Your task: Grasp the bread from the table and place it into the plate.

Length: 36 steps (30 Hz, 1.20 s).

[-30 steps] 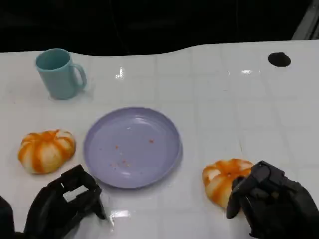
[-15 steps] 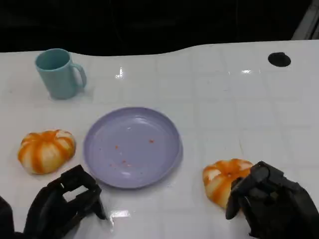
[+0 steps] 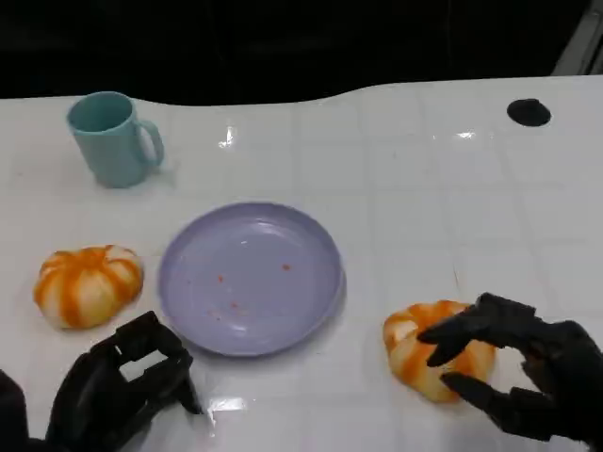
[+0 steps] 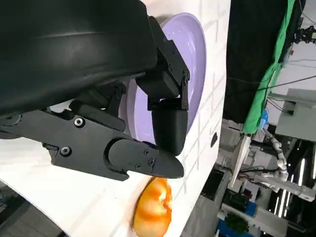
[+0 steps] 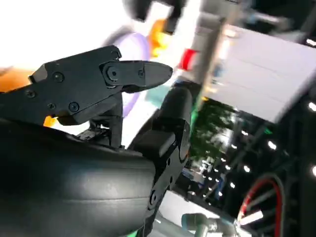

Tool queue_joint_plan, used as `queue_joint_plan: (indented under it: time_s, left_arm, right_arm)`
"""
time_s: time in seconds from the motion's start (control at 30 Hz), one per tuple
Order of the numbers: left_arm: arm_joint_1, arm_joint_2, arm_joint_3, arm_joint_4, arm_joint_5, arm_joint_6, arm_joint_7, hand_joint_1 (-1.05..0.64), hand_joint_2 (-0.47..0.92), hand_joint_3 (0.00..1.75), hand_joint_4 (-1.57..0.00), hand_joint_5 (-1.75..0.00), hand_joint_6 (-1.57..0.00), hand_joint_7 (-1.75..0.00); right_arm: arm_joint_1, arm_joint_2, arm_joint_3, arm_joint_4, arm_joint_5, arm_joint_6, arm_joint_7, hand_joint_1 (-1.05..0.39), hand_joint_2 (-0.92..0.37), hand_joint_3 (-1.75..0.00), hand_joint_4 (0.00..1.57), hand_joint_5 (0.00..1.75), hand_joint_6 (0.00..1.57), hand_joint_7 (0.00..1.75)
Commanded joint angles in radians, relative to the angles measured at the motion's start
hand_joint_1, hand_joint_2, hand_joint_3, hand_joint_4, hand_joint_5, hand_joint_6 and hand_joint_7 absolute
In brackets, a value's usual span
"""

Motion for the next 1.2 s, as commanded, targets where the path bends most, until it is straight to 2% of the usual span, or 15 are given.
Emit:
queue_joint_plan:
  time_s: [0.03, 0.1, 0.23, 0.4, 0.53, 0.93, 1.2]
  left_arm:
    - [0.014, 0.010, 0.006, 0.008, 0.002, 0.003, -0.003, -0.58, 0.92, 0.06, -0.77, -1.69, -0.70, -1.40]
    - [0.014, 0.010, 0.007, 0.009, 0.000, 0.003, -0.006, -0.57, 0.92, 0.06, -0.77, -1.69, -0.70, -1.40]
    - [0.015, 0.009, 0.005, 0.009, 0.005, 0.000, 0.000, -0.58, 0.92, 0.06, -0.77, -1.69, -0.70, -1.40]
    - [0.009, 0.009, 0.004, 0.016, 0.007, -0.001, 0.001, -0.59, 0.92, 0.06, -0.77, -1.69, -0.70, -1.41]
    - [0.006, 0.006, 0.005, 0.022, 0.004, -0.004, 0.000, -0.58, 0.92, 0.06, -0.76, -1.70, -0.69, -1.41]
    - [0.012, 0.006, 0.001, 0.009, 0.006, 0.003, 0.004, -0.59, 0.92, 0.07, -0.75, -1.71, -0.69, -1.42]
    - [0.016, 0.005, 0.002, 0.004, 0.003, 0.003, 0.001, -0.57, 0.92, 0.08, -0.75, -1.71, -0.69, -1.43]
  right_arm:
    - [-0.008, -0.082, -0.027, -0.070, -0.174, -0.017, -0.099, -0.49, -0.92, -0.11, 0.32, 0.69, 0.43, 0.33]
    - [-0.006, -0.118, -0.028, -0.104, -0.240, -0.007, -0.128, -0.49, -0.92, -0.10, 0.32, 0.64, 0.43, 0.28]
    - [0.005, -0.211, -0.028, -0.218, -0.380, 0.057, -0.139, -0.58, -0.92, -0.11, 0.15, 0.44, 0.30, 0.10]
    - [0.014, -0.278, -0.004, -0.344, -0.484, 0.174, -0.120, -0.61, -0.90, -0.01, 0.10, 0.28, 0.24, 0.01]
    - [-0.001, -0.319, 0.033, -0.408, -0.569, 0.255, -0.098, -0.61, -0.87, 0.00, 0.05, 0.23, 0.21, 0.00]
    - [-0.069, -0.353, 0.166, -0.435, -0.762, 0.386, -0.113, -0.54, -0.81, 0.00, 0.09, 0.21, 0.27, 0.02]
    - [-0.146, -0.341, 0.263, -0.349, -0.881, 0.447, -0.177, -0.54, -0.81, 0.00, 0.11, 0.21, 0.32, 0.02]
